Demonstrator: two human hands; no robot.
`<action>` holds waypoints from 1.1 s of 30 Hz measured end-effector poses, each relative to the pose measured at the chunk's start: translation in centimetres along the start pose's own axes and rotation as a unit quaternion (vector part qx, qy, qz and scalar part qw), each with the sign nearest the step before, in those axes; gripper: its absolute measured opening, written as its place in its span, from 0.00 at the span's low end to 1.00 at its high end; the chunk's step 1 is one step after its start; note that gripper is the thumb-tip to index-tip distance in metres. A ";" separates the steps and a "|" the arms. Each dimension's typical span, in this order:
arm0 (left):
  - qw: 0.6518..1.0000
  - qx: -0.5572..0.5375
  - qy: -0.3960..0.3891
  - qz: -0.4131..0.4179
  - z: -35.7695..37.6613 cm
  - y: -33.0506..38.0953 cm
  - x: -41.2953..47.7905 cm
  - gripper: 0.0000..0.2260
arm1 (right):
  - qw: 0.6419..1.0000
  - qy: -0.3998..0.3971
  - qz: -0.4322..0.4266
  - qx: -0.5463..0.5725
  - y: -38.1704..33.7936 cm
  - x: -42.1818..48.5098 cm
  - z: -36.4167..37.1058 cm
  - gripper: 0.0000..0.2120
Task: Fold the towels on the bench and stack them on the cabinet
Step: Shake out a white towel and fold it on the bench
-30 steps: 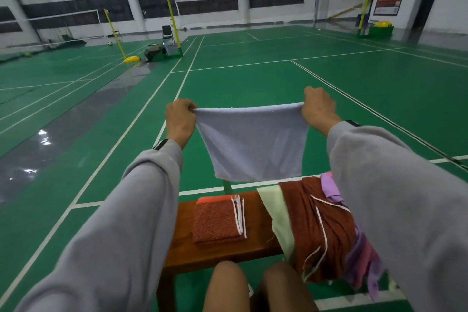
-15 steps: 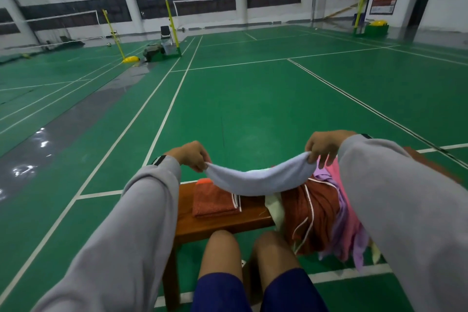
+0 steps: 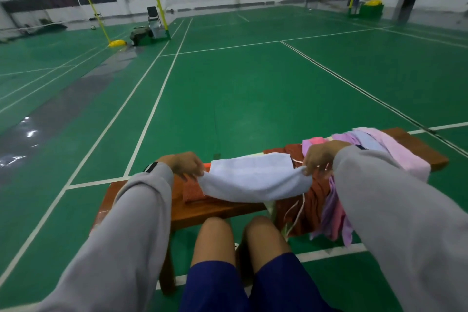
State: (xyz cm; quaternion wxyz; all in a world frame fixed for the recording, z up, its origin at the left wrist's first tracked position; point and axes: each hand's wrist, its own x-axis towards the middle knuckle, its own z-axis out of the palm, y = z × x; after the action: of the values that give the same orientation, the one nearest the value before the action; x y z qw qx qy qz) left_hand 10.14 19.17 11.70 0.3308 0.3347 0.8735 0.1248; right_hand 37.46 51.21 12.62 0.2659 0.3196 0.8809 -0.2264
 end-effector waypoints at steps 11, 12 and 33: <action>0.974 0.010 0.226 0.034 -1.7 0.3 10.6 0.05 | 0.982 0.188 -0.012 -0.008 0.1 8.7 -3.3 0.07; 0.973 0.003 0.228 0.031 -1.8 0.3 11.7 0.04 | 0.980 0.199 -0.007 -0.013 0.3 9.9 -3.5 0.07; 0.968 -0.180 -0.030 -0.172 4.1 -0.1 19.0 0.24 | 0.987 0.130 -0.093 0.011 -9.9 19.8 2.9 0.15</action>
State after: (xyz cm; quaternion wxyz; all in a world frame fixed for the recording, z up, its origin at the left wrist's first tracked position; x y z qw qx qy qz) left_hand 2.18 31.76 -0.86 0.4282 0.1186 0.8707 0.2108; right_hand 18.67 51.52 0.54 0.1233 0.2656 0.9313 -0.2167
